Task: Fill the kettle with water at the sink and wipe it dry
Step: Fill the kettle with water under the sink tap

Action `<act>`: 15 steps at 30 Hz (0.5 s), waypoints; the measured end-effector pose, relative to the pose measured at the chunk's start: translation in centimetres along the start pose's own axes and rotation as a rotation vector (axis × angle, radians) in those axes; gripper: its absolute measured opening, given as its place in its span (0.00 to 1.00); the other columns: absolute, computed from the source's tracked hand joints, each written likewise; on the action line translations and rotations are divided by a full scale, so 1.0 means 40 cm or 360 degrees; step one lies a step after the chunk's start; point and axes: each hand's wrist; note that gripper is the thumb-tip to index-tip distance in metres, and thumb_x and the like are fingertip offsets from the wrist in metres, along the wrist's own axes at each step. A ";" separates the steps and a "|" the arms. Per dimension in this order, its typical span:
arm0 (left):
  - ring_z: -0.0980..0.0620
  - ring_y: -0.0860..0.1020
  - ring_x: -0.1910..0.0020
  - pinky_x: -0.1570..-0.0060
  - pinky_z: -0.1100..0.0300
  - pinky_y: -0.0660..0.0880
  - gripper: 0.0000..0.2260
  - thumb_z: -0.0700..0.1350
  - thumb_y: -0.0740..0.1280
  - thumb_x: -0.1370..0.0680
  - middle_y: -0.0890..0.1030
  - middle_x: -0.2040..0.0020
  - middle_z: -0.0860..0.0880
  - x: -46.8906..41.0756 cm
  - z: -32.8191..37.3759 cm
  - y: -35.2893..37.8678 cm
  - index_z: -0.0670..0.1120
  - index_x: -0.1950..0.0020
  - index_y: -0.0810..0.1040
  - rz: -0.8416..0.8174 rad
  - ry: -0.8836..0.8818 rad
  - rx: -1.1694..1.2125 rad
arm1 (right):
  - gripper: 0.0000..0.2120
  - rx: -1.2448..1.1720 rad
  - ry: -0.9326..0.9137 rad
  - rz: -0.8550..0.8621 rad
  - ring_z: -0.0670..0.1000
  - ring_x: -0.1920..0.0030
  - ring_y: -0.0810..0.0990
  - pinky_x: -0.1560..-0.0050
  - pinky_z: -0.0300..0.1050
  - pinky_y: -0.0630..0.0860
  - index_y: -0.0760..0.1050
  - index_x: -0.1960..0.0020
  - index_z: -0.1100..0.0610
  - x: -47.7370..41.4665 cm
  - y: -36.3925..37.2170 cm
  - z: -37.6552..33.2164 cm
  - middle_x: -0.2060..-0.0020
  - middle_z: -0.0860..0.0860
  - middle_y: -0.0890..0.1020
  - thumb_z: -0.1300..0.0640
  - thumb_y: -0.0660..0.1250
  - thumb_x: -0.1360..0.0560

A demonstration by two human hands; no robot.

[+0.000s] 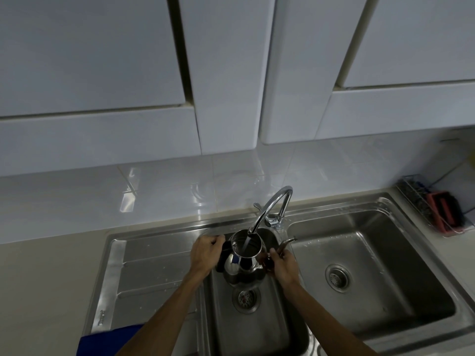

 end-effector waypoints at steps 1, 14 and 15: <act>0.54 0.69 0.78 0.69 0.59 0.66 0.27 0.45 0.67 0.22 0.68 0.85 0.55 0.000 0.000 0.000 0.48 0.82 0.66 0.0001 0.0003 -0.0011 | 0.12 -0.0009 -0.0002 0.0004 0.51 0.53 0.84 0.63 0.39 0.78 0.77 0.41 0.62 -0.001 0.000 0.001 0.50 0.56 0.85 0.55 0.63 0.19; 0.52 0.70 0.77 0.68 0.58 0.68 0.27 0.45 0.67 0.22 0.68 0.84 0.55 -0.001 -0.020 -0.003 0.48 0.82 0.67 -0.0002 -0.0021 0.0001 | 0.06 -0.0063 -0.0008 -0.0034 0.56 0.50 0.85 0.49 0.61 0.83 0.76 0.54 0.50 -0.001 0.011 0.002 0.53 0.54 0.85 0.57 0.64 0.19; 0.52 0.70 0.77 0.68 0.58 0.68 0.27 0.45 0.68 0.22 0.67 0.84 0.55 -0.002 -0.022 -0.003 0.49 0.82 0.68 0.0008 -0.0028 0.0007 | 0.06 -0.0043 -0.0006 -0.0032 0.56 0.50 0.85 0.48 0.61 0.83 0.76 0.54 0.49 -0.004 0.013 0.001 0.53 0.54 0.85 0.56 0.64 0.19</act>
Point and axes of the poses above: each hand's wrist, its own x-axis away from the middle knuckle, its own y-axis out of the palm, z = x × y
